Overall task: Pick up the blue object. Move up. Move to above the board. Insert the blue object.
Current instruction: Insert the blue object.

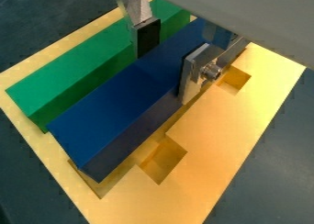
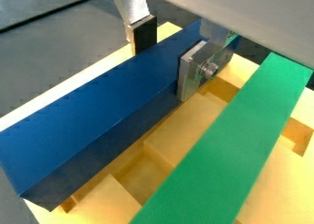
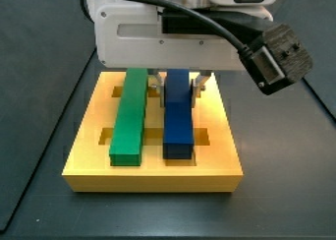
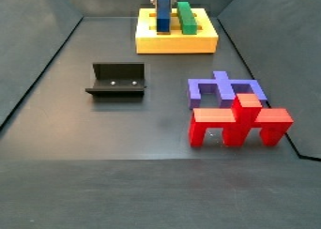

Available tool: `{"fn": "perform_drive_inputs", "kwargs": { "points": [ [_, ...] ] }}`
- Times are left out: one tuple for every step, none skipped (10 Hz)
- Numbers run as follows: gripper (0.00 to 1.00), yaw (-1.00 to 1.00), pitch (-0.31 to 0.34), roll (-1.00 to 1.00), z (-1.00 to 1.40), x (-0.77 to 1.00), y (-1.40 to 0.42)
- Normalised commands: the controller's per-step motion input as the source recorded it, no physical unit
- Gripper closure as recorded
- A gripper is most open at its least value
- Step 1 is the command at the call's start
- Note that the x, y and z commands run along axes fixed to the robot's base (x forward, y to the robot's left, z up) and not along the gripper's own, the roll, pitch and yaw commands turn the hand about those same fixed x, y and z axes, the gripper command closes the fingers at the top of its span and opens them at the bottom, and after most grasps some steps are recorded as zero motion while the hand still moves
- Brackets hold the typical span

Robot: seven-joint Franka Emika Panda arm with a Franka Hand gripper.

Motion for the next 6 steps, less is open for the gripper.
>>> {"fn": "perform_drive_inputs", "kwargs": {
  "points": [
    [1.0,0.12,0.0,0.13,-0.23,0.07,-0.05],
    [1.0,0.13,0.0,0.11,-0.16,0.11,-0.15],
    [1.0,0.14,0.004,0.13,-0.19,0.17,-0.15],
    [1.0,0.11,0.0,0.13,-0.19,0.12,-0.13],
    [1.0,0.07,0.0,0.13,-0.21,0.04,-0.11],
    [1.0,0.04,0.0,0.11,-0.21,0.0,-0.07]
  ]
}}
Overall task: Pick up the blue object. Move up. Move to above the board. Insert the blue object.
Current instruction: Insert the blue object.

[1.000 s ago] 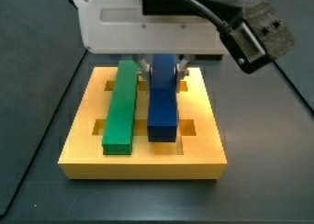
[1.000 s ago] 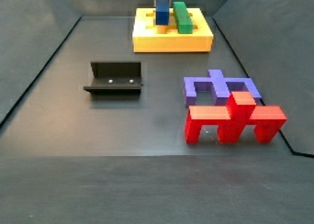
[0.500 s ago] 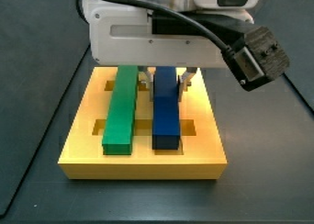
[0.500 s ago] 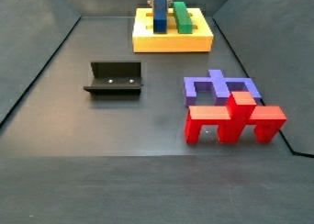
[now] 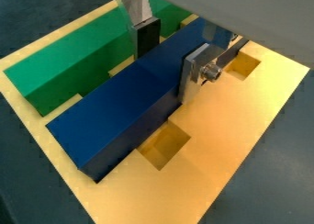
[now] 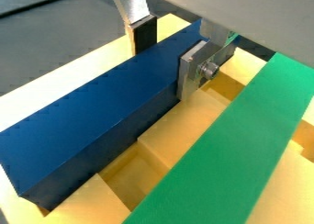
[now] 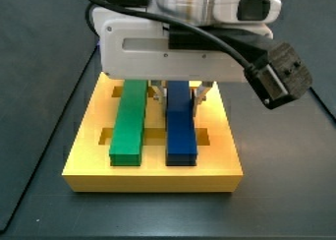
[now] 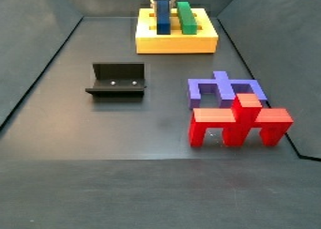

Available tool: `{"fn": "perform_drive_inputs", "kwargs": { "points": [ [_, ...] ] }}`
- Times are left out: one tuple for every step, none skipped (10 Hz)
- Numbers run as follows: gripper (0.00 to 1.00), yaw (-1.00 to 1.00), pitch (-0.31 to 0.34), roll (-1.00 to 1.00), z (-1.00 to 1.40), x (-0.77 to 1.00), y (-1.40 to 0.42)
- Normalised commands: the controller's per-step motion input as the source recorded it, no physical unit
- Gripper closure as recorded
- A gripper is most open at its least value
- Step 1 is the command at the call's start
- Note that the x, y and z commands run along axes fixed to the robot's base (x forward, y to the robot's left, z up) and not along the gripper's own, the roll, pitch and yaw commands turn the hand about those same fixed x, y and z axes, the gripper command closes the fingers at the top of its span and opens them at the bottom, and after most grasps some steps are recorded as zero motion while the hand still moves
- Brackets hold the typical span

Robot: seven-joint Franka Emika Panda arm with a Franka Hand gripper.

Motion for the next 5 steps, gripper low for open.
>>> {"fn": "perform_drive_inputs", "kwargs": {
  "points": [
    [1.0,0.05,0.0,0.09,-0.21,0.0,-0.07],
    [1.0,0.05,0.0,0.07,-0.25,0.0,-0.05],
    [1.0,0.05,0.0,0.06,-0.09,0.0,-0.04],
    [1.0,0.0,-0.007,0.0,0.0,0.0,0.0],
    [1.0,0.0,0.0,0.0,0.0,0.0,0.0]
  ]
}}
